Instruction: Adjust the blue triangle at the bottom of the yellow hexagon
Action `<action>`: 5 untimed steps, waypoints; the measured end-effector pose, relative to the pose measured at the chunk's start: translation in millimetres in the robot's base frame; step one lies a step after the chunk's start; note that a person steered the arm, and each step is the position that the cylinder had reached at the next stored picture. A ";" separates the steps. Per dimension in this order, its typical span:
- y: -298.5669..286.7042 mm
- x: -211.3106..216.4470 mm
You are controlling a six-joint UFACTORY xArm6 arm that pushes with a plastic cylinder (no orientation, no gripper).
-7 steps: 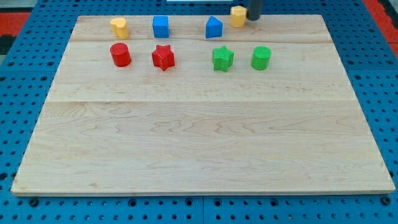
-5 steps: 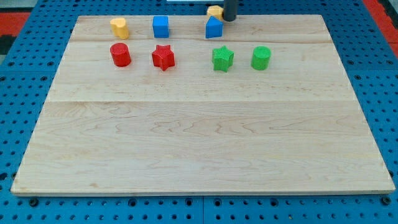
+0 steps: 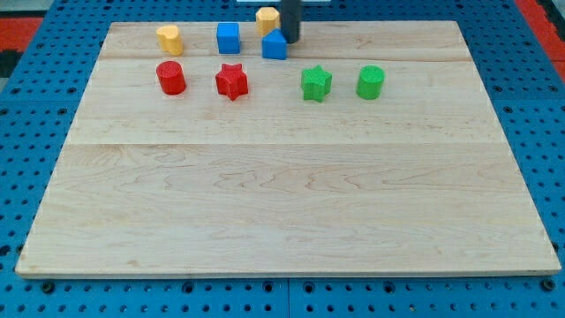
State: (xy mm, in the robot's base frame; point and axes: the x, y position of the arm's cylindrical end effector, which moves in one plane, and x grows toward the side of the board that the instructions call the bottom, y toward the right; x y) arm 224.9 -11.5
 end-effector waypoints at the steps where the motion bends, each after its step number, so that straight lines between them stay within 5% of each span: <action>1: -13.3 4.5; 3: 37.9 43.3; 5: -58.5 67.4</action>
State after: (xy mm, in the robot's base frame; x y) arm 292.3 -70.0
